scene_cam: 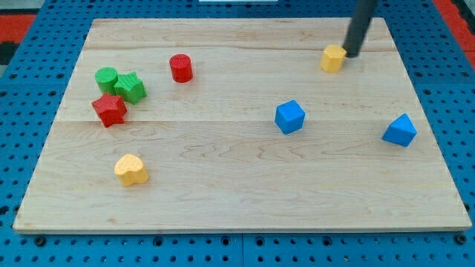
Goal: Move hexagon above the blue cube
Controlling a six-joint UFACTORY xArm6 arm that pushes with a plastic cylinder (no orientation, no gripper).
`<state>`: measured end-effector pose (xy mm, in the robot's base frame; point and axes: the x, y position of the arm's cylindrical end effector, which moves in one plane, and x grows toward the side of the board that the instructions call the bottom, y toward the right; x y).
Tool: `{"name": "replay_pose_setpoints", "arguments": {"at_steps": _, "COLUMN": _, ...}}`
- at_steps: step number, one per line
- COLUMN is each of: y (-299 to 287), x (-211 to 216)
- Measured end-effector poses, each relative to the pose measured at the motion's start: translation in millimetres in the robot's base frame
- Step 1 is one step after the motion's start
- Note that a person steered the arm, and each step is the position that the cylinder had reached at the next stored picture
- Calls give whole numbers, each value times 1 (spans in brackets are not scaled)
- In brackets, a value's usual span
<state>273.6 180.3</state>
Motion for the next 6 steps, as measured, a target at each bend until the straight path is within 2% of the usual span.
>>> {"name": "replay_pose_setpoints", "arguments": {"at_steps": 1, "y": -33, "x": -9}}
{"name": "replay_pose_setpoints", "arguments": {"at_steps": 3, "y": 1, "x": 27}}
{"name": "replay_pose_setpoints", "arguments": {"at_steps": 4, "y": -62, "x": 25}}
{"name": "replay_pose_setpoints", "arguments": {"at_steps": 5, "y": -96, "x": 17}}
{"name": "replay_pose_setpoints", "arguments": {"at_steps": 6, "y": -67, "x": 53}}
